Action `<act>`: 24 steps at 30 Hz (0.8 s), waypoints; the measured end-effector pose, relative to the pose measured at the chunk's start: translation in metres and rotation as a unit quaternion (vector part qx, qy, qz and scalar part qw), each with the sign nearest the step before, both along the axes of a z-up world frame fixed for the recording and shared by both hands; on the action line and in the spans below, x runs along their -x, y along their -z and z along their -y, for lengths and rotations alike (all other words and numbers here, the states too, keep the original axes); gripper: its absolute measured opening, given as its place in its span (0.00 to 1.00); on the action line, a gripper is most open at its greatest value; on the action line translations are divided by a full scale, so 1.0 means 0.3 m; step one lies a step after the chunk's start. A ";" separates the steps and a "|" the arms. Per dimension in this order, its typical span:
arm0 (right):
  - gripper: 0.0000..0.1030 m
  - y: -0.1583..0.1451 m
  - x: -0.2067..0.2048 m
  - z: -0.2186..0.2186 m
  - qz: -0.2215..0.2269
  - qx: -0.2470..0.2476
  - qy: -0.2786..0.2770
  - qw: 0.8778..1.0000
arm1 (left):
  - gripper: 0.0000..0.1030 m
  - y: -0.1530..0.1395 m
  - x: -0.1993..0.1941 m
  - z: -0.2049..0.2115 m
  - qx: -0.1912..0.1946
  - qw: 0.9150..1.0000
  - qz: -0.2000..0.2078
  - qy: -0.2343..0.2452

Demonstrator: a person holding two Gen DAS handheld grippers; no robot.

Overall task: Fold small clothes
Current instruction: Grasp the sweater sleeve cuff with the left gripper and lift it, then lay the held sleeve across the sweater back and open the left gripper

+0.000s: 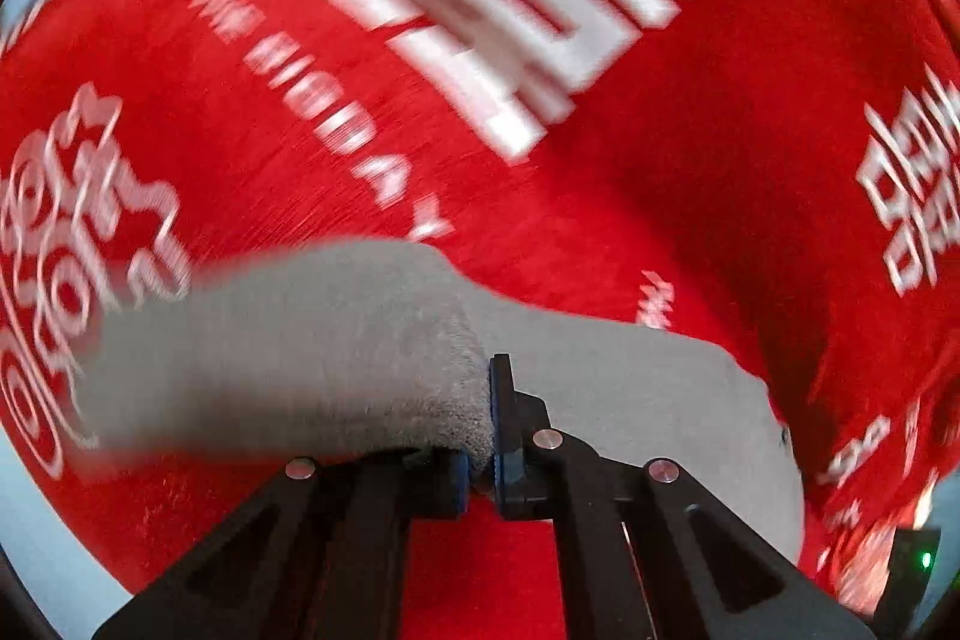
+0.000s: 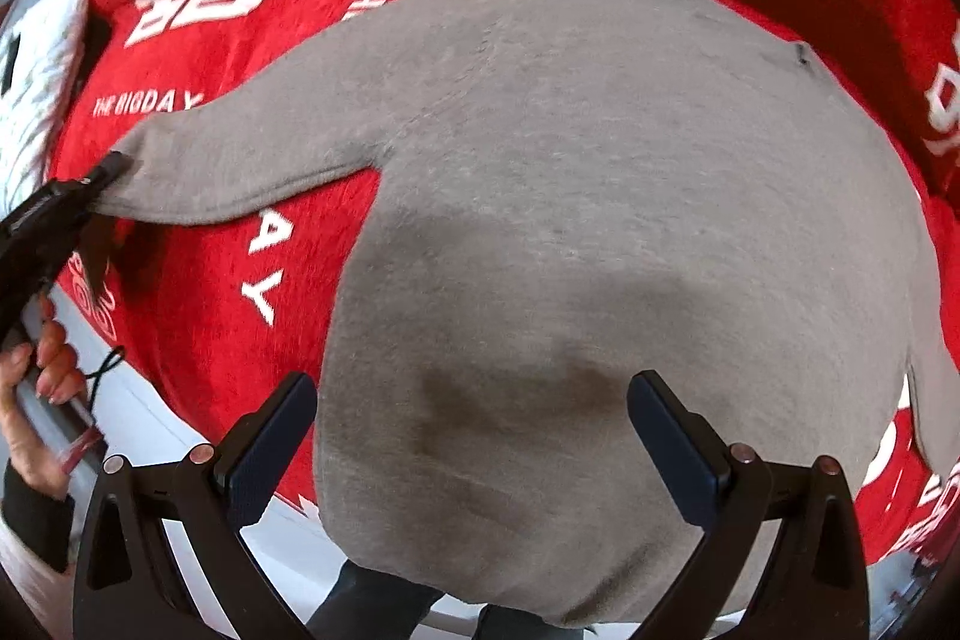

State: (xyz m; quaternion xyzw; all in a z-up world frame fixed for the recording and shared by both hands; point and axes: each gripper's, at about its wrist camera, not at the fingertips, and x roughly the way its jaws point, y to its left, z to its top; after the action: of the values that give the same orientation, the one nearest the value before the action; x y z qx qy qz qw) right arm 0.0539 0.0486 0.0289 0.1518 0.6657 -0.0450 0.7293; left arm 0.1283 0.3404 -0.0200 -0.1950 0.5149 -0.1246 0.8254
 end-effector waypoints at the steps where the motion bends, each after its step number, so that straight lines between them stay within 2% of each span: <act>1: 1.00 -0.011 0.009 0.019 0.004 -0.001 0.011 1.000 | 0.06 -0.024 -0.010 0.026 -0.005 1.000 0.009 0.013; 4: 1.00 -0.042 0.041 0.080 0.015 -0.003 0.045 0.999 | 0.06 -0.137 -0.009 0.157 -0.009 0.996 0.048 0.080; 7: 1.00 -0.071 0.085 0.162 0.028 -0.007 0.086 0.996 | 0.06 -0.226 0.003 0.327 -0.004 0.985 0.077 0.153; 8: 1.00 -0.082 0.108 0.196 0.033 -0.007 0.102 0.994 | 0.06 -0.256 0.010 0.423 -0.007 0.978 0.089 0.189; 11: 1.00 -0.102 0.179 0.299 0.042 -0.004 0.144 0.989 | 0.06 -0.300 0.054 0.624 -0.013 0.962 0.105 0.253; 12: 1.00 -0.104 0.210 0.345 0.043 -0.003 0.162 0.986 | 0.06 -0.305 0.077 0.735 -0.014 0.952 0.107 0.285; 16: 1.00 -0.078 0.313 0.503 0.037 -0.001 0.220 0.975 | 0.06 -0.256 0.164 1.033 -0.010 0.930 0.093 0.355; 17: 1.00 -0.060 0.340 0.547 0.032 -0.002 0.234 0.972 | 0.06 -0.216 0.198 1.139 -0.026 0.923 0.084 0.376; 18: 1.00 -0.047 0.357 0.571 0.029 -0.004 0.242 0.970 | 0.06 -0.192 0.210 1.187 -0.035 0.918 0.079 0.386; 20: 1.00 -0.008 0.393 0.634 0.019 -0.003 0.259 0.966 | 0.06 -0.107 0.271 1.313 -0.072 0.901 0.058 0.423; 21: 1.00 0.005 0.397 0.652 0.015 -0.003 0.262 0.965 | 0.06 -0.052 0.307 1.380 -0.102 0.892 0.050 0.438; 24: 1.00 0.047 0.428 0.724 0.004 -0.008 0.266 0.964 | 0.06 0.041 0.361 1.439 -0.143 0.878 0.037 0.455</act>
State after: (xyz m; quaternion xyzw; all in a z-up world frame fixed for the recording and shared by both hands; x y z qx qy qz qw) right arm -0.0744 -0.1687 0.0147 0.3294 0.5986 -0.2320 0.6924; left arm 0.0199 -0.0912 -0.0323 0.1854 0.5284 -0.4188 0.7149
